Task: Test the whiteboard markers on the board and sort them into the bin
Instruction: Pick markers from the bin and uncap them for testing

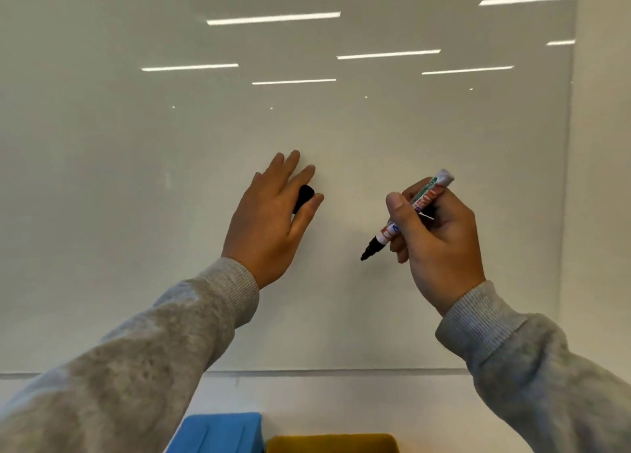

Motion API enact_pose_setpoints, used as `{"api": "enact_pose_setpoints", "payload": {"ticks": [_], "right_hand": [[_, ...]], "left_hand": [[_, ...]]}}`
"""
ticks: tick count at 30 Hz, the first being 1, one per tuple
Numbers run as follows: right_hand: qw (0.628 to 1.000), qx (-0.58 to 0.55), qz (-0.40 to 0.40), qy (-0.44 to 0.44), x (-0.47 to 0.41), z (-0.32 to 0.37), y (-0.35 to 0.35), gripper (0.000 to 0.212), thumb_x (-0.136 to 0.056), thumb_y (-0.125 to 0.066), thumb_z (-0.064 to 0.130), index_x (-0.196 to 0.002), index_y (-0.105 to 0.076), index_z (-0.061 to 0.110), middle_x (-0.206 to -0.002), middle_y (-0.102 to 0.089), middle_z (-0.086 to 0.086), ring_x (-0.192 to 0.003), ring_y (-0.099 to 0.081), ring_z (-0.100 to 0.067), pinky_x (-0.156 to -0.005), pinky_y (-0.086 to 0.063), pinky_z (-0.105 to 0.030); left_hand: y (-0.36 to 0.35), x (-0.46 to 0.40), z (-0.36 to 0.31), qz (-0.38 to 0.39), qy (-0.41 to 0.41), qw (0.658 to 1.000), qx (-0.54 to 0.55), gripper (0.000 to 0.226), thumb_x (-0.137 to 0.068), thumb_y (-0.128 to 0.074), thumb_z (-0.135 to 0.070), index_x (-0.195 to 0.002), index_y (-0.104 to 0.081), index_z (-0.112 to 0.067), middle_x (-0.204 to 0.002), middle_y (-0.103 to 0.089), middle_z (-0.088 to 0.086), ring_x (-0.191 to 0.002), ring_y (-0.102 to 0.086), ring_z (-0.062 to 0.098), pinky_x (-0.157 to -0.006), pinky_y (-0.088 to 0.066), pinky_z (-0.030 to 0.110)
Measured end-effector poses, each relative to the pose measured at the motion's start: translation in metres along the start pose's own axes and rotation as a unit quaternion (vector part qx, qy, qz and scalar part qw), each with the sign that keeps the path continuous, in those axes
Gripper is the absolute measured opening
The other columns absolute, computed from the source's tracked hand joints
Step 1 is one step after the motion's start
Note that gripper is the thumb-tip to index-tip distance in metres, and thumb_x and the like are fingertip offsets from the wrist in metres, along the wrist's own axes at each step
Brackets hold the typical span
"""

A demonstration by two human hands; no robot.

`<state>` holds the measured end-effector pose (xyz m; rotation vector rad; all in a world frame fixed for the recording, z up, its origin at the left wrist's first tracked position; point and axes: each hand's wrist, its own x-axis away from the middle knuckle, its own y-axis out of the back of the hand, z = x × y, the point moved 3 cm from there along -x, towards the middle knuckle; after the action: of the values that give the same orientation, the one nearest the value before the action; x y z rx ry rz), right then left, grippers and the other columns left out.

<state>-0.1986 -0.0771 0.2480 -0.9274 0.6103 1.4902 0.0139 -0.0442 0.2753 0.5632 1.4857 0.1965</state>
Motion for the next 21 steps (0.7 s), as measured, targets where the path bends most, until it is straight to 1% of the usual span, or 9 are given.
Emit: {"api": "enact_pose_setpoints", "payload": {"ticks": [2, 3, 6, 8, 10, 13, 15, 19, 21], "right_hand": [[1.0, 0.003, 0.003, 0.021, -0.011, 0.008, -0.005, 0.015, -0.098, -0.063, 0.026, -0.091, -0.061, 0.012, -0.074, -0.07, -0.005, -0.064, -0.068, -0.019, -0.054, -0.055, -0.029], [0.999, 0.007, 0.005, 0.038, -0.016, 0.011, -0.006, 0.014, -0.098, -0.063, 0.026, -0.094, -0.061, 0.013, -0.078, -0.071, -0.004, -0.068, -0.07, -0.02, -0.057, -0.057, -0.03], [0.994, 0.055, 0.01, 0.09, -0.027, 0.015, -0.007, 0.012, -0.094, -0.071, 0.022, -0.095, -0.061, 0.014, -0.086, -0.072, -0.001, -0.081, -0.073, -0.02, -0.067, -0.061, -0.031], [0.987, 0.107, 0.006, 0.117, -0.032, 0.013, -0.008, 0.015, -0.09, -0.076, 0.019, -0.095, -0.063, 0.015, -0.089, -0.07, 0.002, -0.085, -0.071, -0.016, -0.069, -0.059, -0.025], [0.98, 0.138, 0.007, 0.142, -0.037, 0.011, -0.011, 0.014, -0.089, -0.077, 0.018, -0.097, -0.067, 0.015, -0.092, -0.07, 0.003, -0.088, -0.07, -0.015, -0.07, -0.059, -0.022], [0.966, 0.182, 0.002, 0.184, -0.043, 0.007, -0.016, 0.015, -0.091, -0.075, 0.02, -0.104, -0.073, 0.014, -0.099, -0.072, 0.004, -0.091, -0.07, -0.012, -0.075, -0.06, -0.026], [0.958, 0.198, 0.0, 0.206, -0.046, 0.005, -0.022, 0.016, -0.092, -0.074, 0.02, -0.106, -0.075, 0.014, -0.101, -0.073, 0.004, -0.092, -0.07, -0.012, -0.076, -0.06, -0.027], [0.945, 0.22, -0.013, 0.241, -0.047, 0.003, -0.027, 0.018, -0.093, -0.073, 0.022, -0.108, -0.076, 0.012, -0.103, -0.073, 0.002, -0.092, -0.07, -0.01, -0.077, -0.058, -0.019], [0.94, 0.229, -0.003, 0.253, -0.043, 0.0, -0.027, 0.017, -0.093, -0.073, 0.02, -0.108, -0.076, 0.012, -0.103, -0.074, 0.001, -0.091, -0.07, -0.01, -0.078, -0.056, -0.017]], "left_hand": [[-0.01, 0.002, 0.005, 0.001, -0.024, 0.998, -0.057, 0.059, -0.104, -0.028, -0.048, -0.156, -0.027, -0.019, -0.167, -0.01, -0.003, -0.154, -0.002, 0.015, -0.124, -0.004, 0.036], [-0.016, 0.003, 0.007, -0.006, -0.038, 0.995, -0.09, 0.06, -0.105, -0.029, -0.045, -0.157, -0.023, -0.016, -0.167, -0.008, 0.0, -0.154, -0.001, 0.019, -0.123, -0.005, 0.039], [-0.024, 0.009, 0.01, -0.026, -0.06, 0.987, -0.145, 0.062, -0.105, -0.036, -0.037, -0.157, -0.021, -0.008, -0.166, -0.011, 0.008, -0.153, -0.008, 0.028, -0.122, -0.019, 0.05], [-0.027, 0.01, 0.012, -0.037, -0.067, 0.982, -0.17, 0.062, -0.105, -0.038, -0.035, -0.156, -0.023, -0.005, -0.165, -0.015, 0.011, -0.152, -0.013, 0.031, -0.12, -0.025, 0.053], [-0.029, 0.01, 0.013, -0.044, -0.073, 0.977, -0.196, 0.06, -0.106, -0.037, -0.035, -0.155, -0.024, -0.004, -0.164, -0.016, 0.013, -0.152, -0.015, 0.032, -0.119, -0.027, 0.054], [-0.032, 0.01, 0.014, -0.052, -0.075, 0.972, -0.219, 0.058, -0.108, -0.033, -0.036, -0.156, -0.023, -0.004, -0.164, -0.017, 0.014, -0.152, -0.016, 0.032, -0.119, -0.027, 0.053], [-0.033, 0.01, 0.014, -0.053, -0.071, 0.972, -0.219, 0.058, -0.107, -0.037, -0.035, -0.155, -0.024, -0.004, -0.164, -0.017, 0.014, -0.151, -0.016, 0.033, -0.118, -0.029, 0.054], [-0.034, 0.011, 0.015, -0.055, -0.073, 0.972, -0.218, 0.059, -0.107, -0.035, -0.036, -0.156, -0.024, -0.005, -0.164, -0.016, 0.014, -0.152, -0.016, 0.032, -0.118, -0.03, 0.054], [-0.033, 0.011, 0.016, -0.056, -0.075, 0.972, -0.217, 0.059, -0.107, -0.037, -0.036, -0.156, -0.024, -0.005, -0.164, -0.016, 0.014, -0.152, -0.016, 0.032, -0.118, -0.03, 0.054]]}}
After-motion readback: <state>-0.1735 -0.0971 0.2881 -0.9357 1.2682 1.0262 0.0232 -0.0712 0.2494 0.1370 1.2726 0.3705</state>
